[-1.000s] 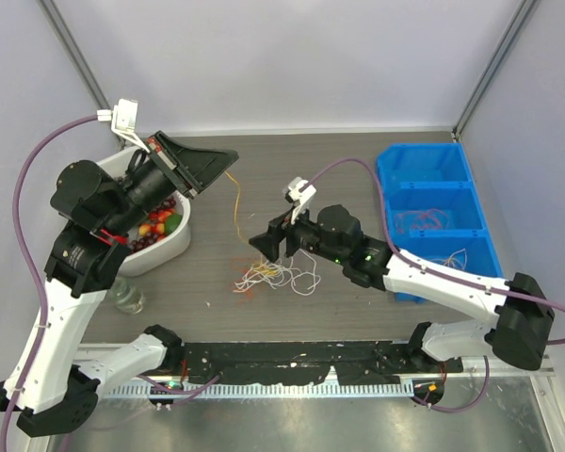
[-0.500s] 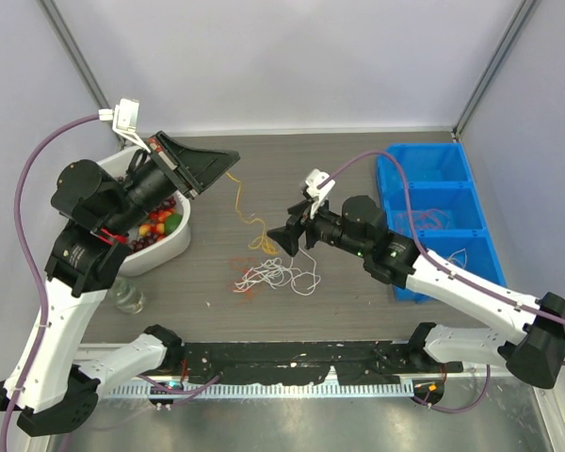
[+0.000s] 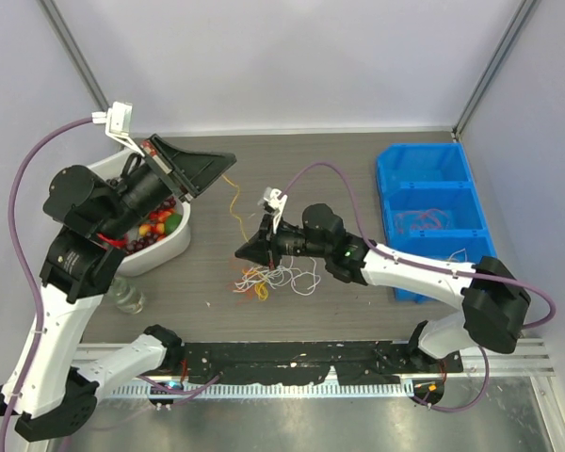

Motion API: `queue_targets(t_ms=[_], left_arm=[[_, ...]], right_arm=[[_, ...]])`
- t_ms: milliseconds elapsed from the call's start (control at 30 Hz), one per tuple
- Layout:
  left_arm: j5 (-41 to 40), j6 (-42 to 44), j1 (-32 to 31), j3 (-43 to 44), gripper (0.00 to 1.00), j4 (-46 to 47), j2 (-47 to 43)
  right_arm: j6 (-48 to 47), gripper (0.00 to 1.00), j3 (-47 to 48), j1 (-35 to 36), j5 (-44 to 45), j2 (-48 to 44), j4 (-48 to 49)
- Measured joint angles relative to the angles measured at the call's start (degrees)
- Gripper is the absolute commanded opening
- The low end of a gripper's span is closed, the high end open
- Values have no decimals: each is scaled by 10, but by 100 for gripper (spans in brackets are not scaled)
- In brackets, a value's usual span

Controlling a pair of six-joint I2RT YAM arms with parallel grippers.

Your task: Untangle the cables

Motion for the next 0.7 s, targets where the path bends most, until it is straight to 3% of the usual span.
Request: queue_targets(t_ms=[100, 133, 200, 267, 467, 700], left_arm=[[-9, 8, 0, 0, 4, -10, -5], [-17, 15, 0, 0, 14, -20, -8], [-41, 31, 0, -10, 58, -36, -18], [-70, 46, 0, -38, 73, -53, -36], [-117, 79, 0, -148, 76, -106, -71], [-122, 93, 0, -258, 75, -129, -65]], right_arm=[[4, 1, -2, 2, 56, -19, -17], [3, 1, -4, 1, 82, -35, -34], [-3, 1, -7, 0, 143, -78, -78], [-12, 1, -8, -1, 196, -129, -121], [-34, 1, 28, -2, 404, -263, -290], [14, 1, 30, -5, 734, -396, -504]])
